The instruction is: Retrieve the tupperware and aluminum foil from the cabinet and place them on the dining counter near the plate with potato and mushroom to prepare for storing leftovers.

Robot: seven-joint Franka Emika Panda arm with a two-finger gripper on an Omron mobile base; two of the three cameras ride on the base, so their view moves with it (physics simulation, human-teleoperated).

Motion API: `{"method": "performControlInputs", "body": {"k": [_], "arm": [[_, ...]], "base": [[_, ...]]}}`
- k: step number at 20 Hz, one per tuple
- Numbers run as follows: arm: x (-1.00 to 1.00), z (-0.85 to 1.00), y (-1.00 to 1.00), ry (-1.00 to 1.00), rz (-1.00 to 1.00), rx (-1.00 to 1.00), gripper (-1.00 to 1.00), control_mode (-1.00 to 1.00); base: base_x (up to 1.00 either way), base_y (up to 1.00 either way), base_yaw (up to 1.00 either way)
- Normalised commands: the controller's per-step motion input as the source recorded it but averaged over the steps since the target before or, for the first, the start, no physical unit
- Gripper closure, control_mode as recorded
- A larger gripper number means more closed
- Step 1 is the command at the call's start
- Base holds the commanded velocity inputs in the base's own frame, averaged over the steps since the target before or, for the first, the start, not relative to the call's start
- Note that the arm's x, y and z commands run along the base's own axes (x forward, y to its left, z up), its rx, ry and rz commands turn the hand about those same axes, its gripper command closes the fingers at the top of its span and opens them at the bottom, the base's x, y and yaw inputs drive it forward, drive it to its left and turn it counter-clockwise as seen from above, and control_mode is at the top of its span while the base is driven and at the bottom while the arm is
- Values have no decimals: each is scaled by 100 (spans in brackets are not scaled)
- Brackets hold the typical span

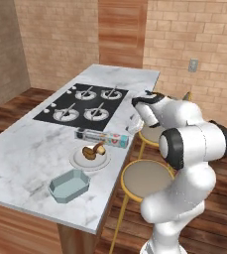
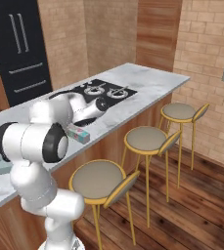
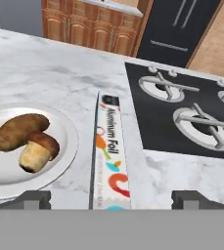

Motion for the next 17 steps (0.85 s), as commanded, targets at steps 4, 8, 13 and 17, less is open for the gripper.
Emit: {"method": "performControlInputs", "body": {"k": [4, 8, 13, 17], "arm": [[-83, 100, 0, -20, 0, -13, -100, -100], [-92, 100, -4, -8, 0, -15, -100, -100], [-100, 99, -17, 0, 0, -16, -100, -100], [-100, 73, -26, 0, 0, -18, -100, -100]], "base": [[0, 0, 0], [0, 0, 0], [0, 0, 0], [0, 0, 0]]}}
